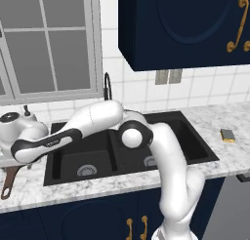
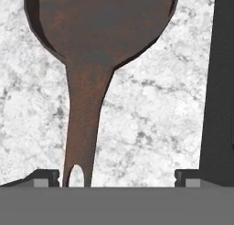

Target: Pick the pan and sponge and place them into the sink. Then turn on the water.

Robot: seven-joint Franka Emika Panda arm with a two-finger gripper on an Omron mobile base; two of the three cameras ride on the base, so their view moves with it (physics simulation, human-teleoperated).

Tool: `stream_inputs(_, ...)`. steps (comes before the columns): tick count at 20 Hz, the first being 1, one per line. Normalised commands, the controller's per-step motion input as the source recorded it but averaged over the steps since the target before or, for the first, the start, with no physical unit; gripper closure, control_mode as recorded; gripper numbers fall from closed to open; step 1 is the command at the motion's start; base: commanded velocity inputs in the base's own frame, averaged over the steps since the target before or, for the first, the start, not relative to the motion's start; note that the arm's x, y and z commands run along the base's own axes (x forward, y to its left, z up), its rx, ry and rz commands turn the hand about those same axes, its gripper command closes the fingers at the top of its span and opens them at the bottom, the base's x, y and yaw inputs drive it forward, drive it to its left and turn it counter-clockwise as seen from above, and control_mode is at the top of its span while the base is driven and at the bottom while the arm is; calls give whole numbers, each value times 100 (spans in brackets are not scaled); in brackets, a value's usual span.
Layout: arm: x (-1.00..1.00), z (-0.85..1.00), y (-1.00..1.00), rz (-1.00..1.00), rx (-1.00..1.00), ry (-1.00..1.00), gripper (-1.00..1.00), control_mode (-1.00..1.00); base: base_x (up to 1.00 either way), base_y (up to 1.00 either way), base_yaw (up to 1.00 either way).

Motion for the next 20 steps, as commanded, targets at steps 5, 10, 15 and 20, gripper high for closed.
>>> stream_inputs(5, 0, -19, 21, 0, -1, 0, -100, -100, 0, 0, 0)
stream_inputs(10, 3, -14, 7, 0, 0, 0, -100, -100, 0, 0, 0)
stream_inputs(15, 7, -10, 0, 0, 0, 2, -100, -100, 0, 0, 0)
stream_inputs(20, 16, -13, 0, 0, 0, 2, -100, -100, 0, 0, 0)
